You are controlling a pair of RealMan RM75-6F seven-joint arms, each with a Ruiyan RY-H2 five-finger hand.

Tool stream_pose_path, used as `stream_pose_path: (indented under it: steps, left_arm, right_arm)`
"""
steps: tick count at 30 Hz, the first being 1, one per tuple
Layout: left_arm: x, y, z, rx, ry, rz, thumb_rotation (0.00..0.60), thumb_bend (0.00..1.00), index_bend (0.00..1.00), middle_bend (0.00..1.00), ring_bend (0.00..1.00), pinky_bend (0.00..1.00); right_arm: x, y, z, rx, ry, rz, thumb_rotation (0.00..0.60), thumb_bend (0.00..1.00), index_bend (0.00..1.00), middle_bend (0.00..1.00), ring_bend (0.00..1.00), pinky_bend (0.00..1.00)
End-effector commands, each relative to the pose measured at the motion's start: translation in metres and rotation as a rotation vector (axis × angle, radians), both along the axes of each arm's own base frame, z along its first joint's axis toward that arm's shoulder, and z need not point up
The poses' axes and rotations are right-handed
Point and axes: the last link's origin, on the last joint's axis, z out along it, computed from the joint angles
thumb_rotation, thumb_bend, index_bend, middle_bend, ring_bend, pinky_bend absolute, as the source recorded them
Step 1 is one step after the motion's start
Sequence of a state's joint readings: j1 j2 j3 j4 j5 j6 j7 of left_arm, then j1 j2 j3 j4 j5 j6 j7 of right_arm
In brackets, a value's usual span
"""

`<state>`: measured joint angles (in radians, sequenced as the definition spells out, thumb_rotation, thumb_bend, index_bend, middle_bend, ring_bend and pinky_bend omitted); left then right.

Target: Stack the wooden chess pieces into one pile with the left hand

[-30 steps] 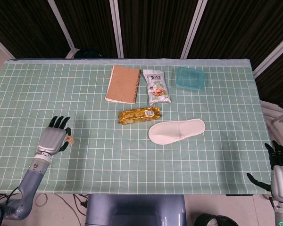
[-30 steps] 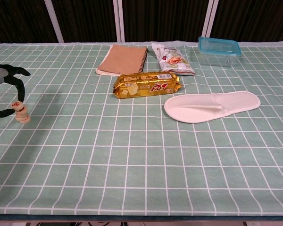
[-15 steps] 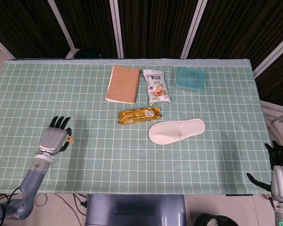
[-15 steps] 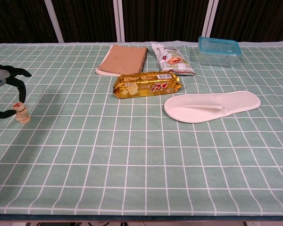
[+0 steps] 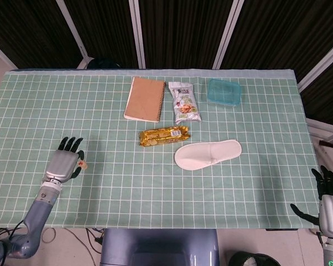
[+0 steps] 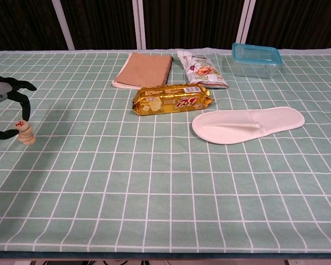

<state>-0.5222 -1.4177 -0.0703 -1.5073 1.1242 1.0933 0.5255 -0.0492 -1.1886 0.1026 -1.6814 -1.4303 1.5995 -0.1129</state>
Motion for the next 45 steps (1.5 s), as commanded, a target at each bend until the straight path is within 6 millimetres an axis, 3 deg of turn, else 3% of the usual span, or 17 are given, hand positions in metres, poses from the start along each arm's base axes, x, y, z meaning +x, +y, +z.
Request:
stream_pose_path:
  steps: [1,18,23,28,34,38,45]
  left_arm:
    - [-0.001,0.000,0.000,-0.003,0.000,0.004,0.600,0.34,0.45,0.06,0.00,0.00]
    - [0.001,-0.002,0.000,-0.006,0.004,-0.002,0.600,0.34,0.40,0.06,0.00,0.00]
    - [0.009,-0.006,0.011,0.021,-0.028,-0.032,0.600,0.34,0.38,0.06,0.00,0.00]
    - [0.016,-0.017,0.039,0.082,-0.079,-0.067,0.600,0.34,0.30,0.05,0.00,0.00]
    - [0.004,-0.041,0.079,0.168,-0.108,-0.068,0.600,0.34,0.09,0.01,0.00,0.00]
    - [-0.010,-0.061,0.105,0.227,-0.192,-0.045,0.600,0.34,0.04,0.00,0.00,0.00]
    - [-0.035,-0.084,0.131,0.275,-0.237,-0.017,0.600,0.34,0.02,0.00,0.00,0.00]
  right_arm:
    - [0.000,0.000,0.000,0.001,0.000,-0.001,0.600,0.20,0.09,0.03,0.00,0.00]
    - [0.000,0.000,0.000,-0.002,0.001,-0.001,0.600,0.20,0.09,0.03,0.00,0.00]
    - [0.000,0.000,0.000,0.000,0.002,-0.002,0.600,0.20,0.09,0.03,0.00,0.00]
    - [0.000,0.000,0.000,-0.002,0.004,0.001,0.600,0.20,0.09,0.03,0.00,0.00]
    - [0.002,0.000,0.000,-0.003,0.004,0.014,0.600,0.20,0.09,0.03,0.00,0.00]
    - [0.003,0.000,0.000,0.002,0.000,0.038,0.600,0.20,0.09,0.03,0.00,0.00]
    - [0.003,0.001,-0.001,0.011,0.005,0.050,0.600,0.20,0.09,0.03,0.00,0.00]
